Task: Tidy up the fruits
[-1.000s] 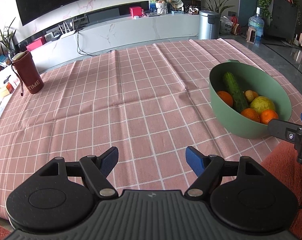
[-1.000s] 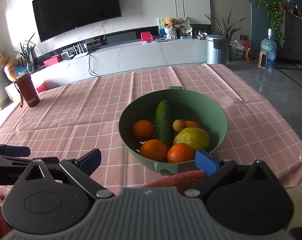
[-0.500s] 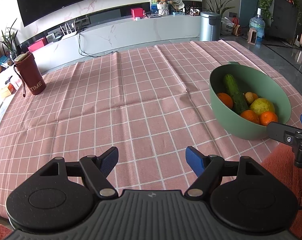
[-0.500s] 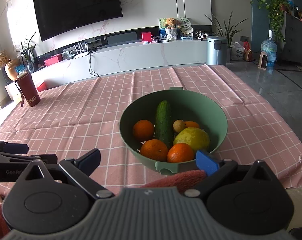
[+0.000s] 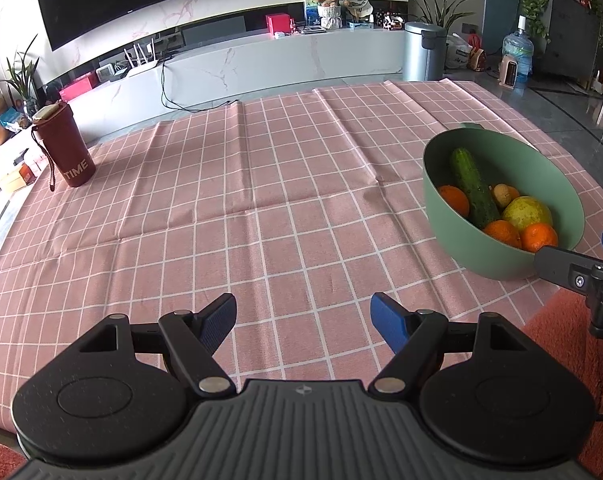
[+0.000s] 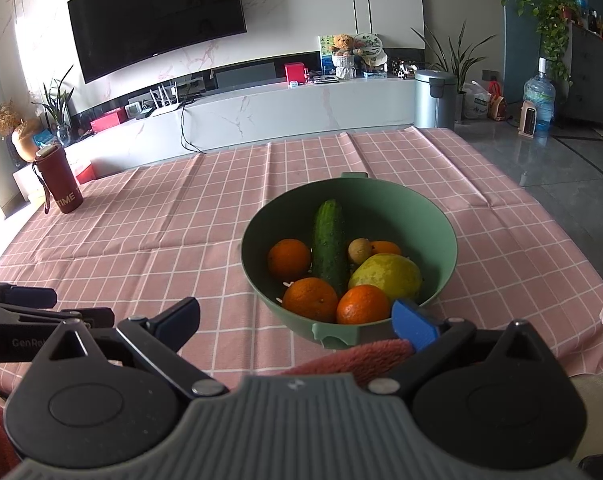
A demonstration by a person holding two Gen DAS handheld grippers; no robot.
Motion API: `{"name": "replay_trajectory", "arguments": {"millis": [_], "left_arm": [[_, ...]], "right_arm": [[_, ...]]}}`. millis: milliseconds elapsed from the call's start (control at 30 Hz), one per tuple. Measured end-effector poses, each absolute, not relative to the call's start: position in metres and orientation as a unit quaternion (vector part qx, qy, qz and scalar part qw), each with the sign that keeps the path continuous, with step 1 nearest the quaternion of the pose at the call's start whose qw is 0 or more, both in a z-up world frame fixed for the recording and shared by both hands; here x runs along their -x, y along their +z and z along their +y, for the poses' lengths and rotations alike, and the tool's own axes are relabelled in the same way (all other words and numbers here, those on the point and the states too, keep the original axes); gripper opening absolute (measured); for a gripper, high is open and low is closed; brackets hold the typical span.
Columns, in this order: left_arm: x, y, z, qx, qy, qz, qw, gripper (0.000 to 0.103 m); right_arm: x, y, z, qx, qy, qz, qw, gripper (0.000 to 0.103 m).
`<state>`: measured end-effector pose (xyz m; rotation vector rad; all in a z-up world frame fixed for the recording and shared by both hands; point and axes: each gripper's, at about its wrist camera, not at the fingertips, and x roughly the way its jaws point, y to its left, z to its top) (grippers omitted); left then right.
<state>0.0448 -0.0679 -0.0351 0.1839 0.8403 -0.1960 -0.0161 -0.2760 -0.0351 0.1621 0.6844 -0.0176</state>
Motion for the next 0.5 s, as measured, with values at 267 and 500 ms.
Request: {"name": "replay_trajectory", "arguments": {"millis": [267, 500], "left_arm": [[-0.0447, -0.0349, -0.0686, -0.090, -0.094, 0.408, 0.904, 0.090], [-0.0441, -0.0344, -0.0688, -0.090, -0.094, 0.408, 0.904, 0.090]], "right_arm": [[0.0162, -0.0351, -0.2760, -0.079, -0.009, 0.335, 0.939, 0.098], [0.0162, -0.0351, -0.2759, -0.079, -0.009, 0.335, 0.939, 0.098]]}}
